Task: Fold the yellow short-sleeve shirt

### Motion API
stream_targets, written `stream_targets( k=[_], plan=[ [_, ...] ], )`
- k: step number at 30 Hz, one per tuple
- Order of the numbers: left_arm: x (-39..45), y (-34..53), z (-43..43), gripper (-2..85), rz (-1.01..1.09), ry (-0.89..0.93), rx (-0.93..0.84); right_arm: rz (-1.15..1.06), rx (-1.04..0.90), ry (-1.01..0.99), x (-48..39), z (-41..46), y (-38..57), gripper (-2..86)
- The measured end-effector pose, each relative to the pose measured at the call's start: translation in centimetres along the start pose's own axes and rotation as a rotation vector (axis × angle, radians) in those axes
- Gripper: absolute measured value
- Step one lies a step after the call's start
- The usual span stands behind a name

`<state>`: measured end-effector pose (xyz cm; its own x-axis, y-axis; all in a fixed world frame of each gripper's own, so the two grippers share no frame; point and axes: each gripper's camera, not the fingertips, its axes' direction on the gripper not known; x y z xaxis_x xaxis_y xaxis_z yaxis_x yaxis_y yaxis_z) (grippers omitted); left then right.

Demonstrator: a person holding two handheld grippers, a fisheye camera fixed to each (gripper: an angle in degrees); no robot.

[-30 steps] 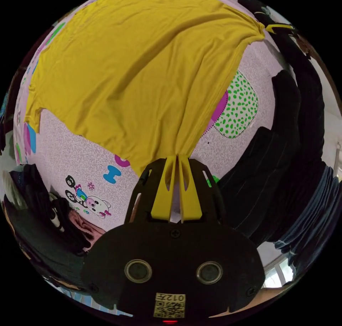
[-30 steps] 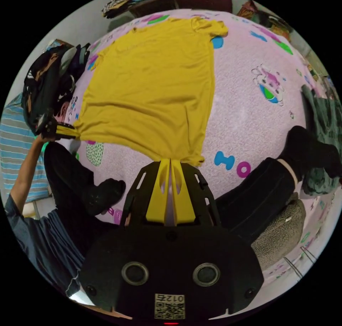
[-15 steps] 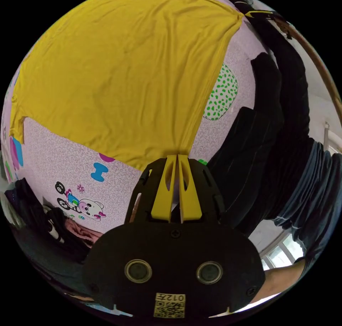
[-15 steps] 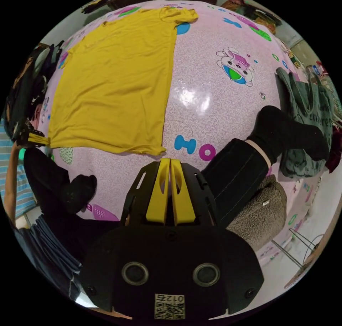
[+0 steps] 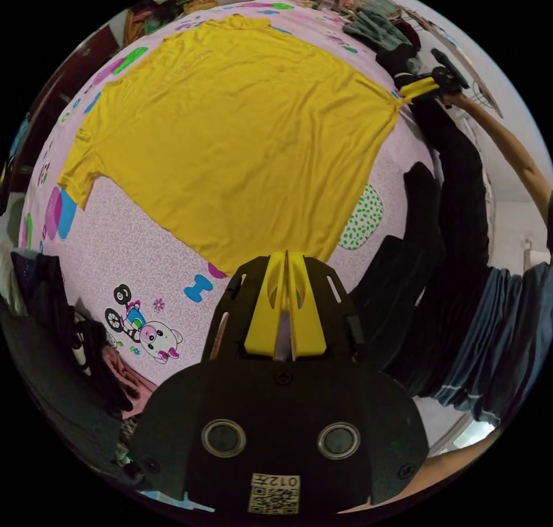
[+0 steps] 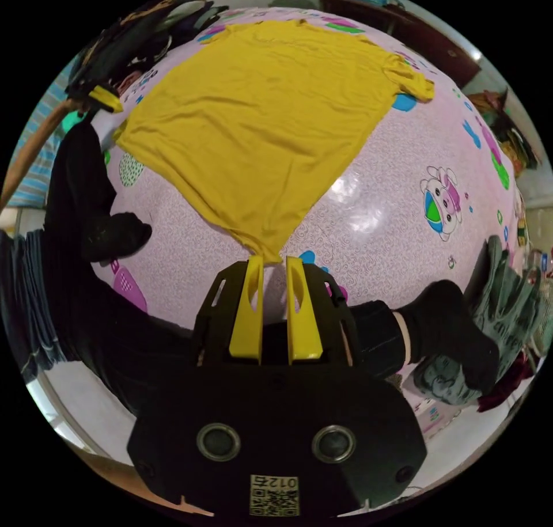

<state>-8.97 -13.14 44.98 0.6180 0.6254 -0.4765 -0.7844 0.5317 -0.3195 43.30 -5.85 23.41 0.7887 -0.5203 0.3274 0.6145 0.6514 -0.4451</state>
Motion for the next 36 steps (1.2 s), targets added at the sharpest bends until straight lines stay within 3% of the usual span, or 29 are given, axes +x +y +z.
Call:
stream_targets(
  k=[10, 18, 27, 36],
  plan=[
    [-0.9, -1.1, 3.3, -0.2, -0.061, -0.028, -0.118, -0.056, -0.034, 0.001, -1.7, -0.1, 0.1, -0.5],
    [-1.7, -0.8, 3.5, -0.2, -0.086, -0.017, -0.120, 0.248, 0.116, -0.143, 0.2, -2.6, 2.2, -1.0],
    [-2.0, -0.7, 3.1, -0.2, -0.047, -0.038, -0.150, 0.236, -0.078, -0.035, -3.1, 0.3, 0.3, -1.0],
    [-2.5, 0.2, 0.5, -0.2, 0.028, -0.048, -0.131, 0.327, 0.125, -0.108, -4.0, -0.8, -3.5, -1.0]
  ],
)
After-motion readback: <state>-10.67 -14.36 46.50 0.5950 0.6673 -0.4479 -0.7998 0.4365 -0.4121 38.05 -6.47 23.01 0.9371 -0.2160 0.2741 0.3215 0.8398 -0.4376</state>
